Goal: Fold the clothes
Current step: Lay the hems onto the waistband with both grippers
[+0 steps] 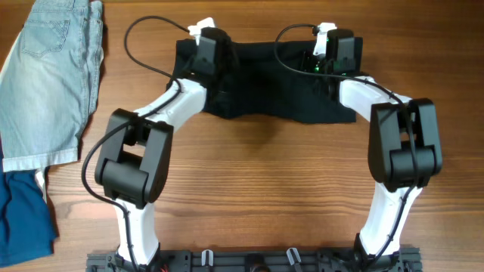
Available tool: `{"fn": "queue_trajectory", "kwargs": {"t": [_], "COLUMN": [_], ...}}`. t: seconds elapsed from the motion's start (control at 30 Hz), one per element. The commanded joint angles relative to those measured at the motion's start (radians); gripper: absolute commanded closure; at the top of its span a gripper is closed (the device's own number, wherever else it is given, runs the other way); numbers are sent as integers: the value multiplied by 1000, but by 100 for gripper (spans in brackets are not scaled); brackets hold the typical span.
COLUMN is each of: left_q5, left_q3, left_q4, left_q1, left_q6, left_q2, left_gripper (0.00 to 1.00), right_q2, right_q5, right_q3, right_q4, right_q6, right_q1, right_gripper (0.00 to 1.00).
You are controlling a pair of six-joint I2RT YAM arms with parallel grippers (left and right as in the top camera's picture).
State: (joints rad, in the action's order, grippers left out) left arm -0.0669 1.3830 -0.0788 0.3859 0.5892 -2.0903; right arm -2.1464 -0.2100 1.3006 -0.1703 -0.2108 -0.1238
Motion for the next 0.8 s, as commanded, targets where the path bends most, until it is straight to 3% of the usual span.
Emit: {"fn": "queue_trajectory", "kwargs": {"t": [0.0,0.27,0.43,0.6,0.77], "left_q5": [40,29,30,27,-58], "left_q3": [10,10,10,11,11], "left_q4": [-37,-32,-160,-367,-429], "left_q1": [58,116,117,109,62], "left_q6": [26,17,12,-92,-163], "left_q2": [-33,-53,-148,-239,-259], "left_gripper": [96,96,96,96,96], "right_q2": [-73,-153,-154,-154,-153], "right_q5": [-19,37,37,37,37], "right_q3": [14,14,14,14,14], "right_q4": [-92,-245,-241,-236,-225], "right_q6": [-28,-94,-107,-107,-107], "right_q1": [-4,1,1,1,1], "right_gripper": [96,96,96,96,96]}}
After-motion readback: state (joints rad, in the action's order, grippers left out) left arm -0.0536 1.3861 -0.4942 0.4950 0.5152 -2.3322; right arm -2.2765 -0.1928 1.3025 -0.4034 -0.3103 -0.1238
